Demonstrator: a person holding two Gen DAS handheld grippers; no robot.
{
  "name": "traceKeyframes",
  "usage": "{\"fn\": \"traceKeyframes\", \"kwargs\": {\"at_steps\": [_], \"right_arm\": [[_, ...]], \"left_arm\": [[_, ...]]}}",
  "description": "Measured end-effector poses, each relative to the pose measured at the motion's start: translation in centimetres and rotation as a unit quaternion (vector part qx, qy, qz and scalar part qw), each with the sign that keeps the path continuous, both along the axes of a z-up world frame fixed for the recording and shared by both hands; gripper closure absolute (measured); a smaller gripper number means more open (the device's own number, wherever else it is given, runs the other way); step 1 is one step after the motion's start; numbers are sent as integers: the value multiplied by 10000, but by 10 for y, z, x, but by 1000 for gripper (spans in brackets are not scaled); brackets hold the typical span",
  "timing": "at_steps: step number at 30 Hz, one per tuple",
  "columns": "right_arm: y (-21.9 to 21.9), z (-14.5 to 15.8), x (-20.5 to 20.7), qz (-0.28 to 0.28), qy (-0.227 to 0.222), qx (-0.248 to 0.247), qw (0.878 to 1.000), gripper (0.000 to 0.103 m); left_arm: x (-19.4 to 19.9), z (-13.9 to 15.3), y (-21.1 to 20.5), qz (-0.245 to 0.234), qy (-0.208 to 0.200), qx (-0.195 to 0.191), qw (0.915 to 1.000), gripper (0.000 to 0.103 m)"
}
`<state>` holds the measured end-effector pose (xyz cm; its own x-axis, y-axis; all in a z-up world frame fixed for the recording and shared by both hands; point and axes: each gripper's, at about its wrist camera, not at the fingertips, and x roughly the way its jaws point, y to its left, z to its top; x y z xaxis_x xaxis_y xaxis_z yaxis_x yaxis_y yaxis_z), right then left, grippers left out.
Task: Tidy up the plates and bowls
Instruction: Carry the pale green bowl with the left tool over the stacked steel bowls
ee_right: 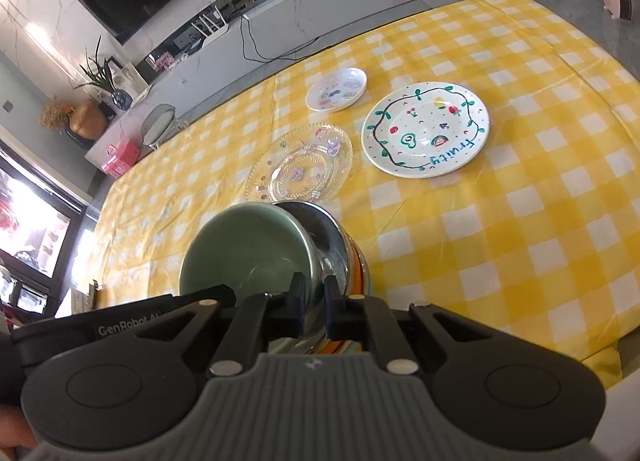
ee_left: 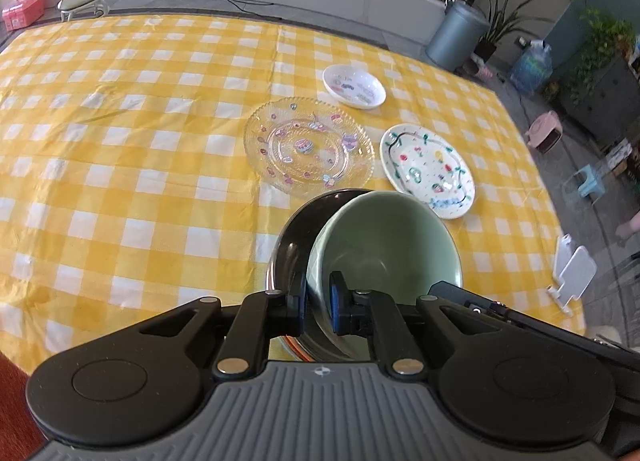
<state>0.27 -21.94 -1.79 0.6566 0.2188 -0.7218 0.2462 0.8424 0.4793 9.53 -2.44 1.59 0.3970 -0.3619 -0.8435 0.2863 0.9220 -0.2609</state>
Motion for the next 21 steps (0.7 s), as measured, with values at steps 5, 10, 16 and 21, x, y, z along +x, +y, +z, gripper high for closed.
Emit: {"fn": "traceKeyframes", "kwargs": {"at_steps": [5, 10, 16, 21], "right_arm": [[6, -4, 5, 53, 48, -225, 9997, 97], [14, -2, 9, 107, 74, -614, 9980, 97], [17, -2, 14, 150, 143, -814, 9965, 97], [17, -3, 15, 168, 137, -876, 9959, 96]], "left_arm": [[2, -3, -5, -173, -19, 246, 9995, 90], [5, -6, -11, -393, -32, 436, 9983, 89], [9, -2, -14, -557, -84, 592, 9967, 90], [11, 12, -13, -552, -310, 544, 9965, 90]]}}
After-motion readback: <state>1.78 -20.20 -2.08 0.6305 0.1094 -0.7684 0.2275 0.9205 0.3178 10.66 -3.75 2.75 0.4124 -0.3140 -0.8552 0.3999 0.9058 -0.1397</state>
